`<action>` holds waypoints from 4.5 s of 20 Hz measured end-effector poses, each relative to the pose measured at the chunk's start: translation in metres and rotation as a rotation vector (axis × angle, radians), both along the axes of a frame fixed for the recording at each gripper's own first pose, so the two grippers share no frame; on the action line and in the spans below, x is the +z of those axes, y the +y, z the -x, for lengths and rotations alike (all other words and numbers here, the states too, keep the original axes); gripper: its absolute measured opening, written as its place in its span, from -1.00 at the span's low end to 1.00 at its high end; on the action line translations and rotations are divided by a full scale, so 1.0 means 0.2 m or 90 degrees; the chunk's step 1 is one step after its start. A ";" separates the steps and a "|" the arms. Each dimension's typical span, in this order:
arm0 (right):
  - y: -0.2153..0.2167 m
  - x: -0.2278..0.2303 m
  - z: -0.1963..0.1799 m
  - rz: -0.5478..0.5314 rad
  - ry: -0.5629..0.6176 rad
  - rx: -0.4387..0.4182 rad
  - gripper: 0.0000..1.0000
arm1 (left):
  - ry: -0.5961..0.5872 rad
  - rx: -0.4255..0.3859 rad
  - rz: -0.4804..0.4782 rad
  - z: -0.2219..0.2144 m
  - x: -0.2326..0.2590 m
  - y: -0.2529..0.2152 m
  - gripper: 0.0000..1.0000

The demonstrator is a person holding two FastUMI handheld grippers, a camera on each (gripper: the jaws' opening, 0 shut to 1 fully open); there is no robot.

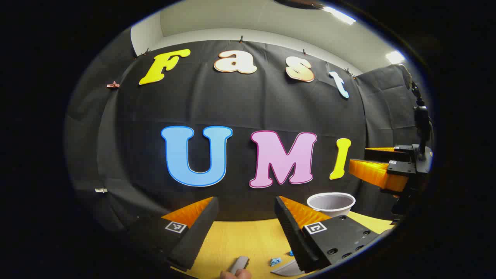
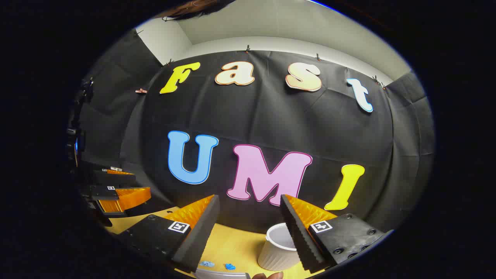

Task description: Pick up the small broom and dustpan from the desktop, sweep the trash into the dustpan with the broom, and then empty the trash into the garbage bin.

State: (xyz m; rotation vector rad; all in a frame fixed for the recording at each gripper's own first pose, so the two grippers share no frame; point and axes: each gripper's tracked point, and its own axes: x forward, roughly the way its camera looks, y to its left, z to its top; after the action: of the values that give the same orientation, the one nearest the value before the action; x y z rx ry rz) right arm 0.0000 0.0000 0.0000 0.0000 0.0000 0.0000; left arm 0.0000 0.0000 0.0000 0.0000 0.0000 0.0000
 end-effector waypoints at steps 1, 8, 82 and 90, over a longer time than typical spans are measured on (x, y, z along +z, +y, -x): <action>0.00 0.00 0.00 -0.002 0.001 0.002 0.94 | 0.002 0.000 -0.002 0.00 -0.01 0.00 0.89; 0.03 -0.10 0.01 -0.018 0.033 0.011 0.94 | 0.014 0.009 -0.001 -0.03 -0.03 0.02 0.89; 0.26 -2.32 0.92 0.016 0.869 0.228 -0.29 | 0.844 -0.088 -0.065 0.23 -2.21 0.20 0.30; 0.33 -2.31 0.86 -0.053 0.866 0.251 -0.29 | 0.851 -0.094 -0.094 0.20 -2.22 0.21 -0.42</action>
State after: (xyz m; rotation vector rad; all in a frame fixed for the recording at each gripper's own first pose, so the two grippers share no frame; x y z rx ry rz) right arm -0.1724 0.0660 -0.4617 0.0828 1.3609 0.3938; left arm -0.0390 0.0420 -0.4449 0.1477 1.3364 -0.1474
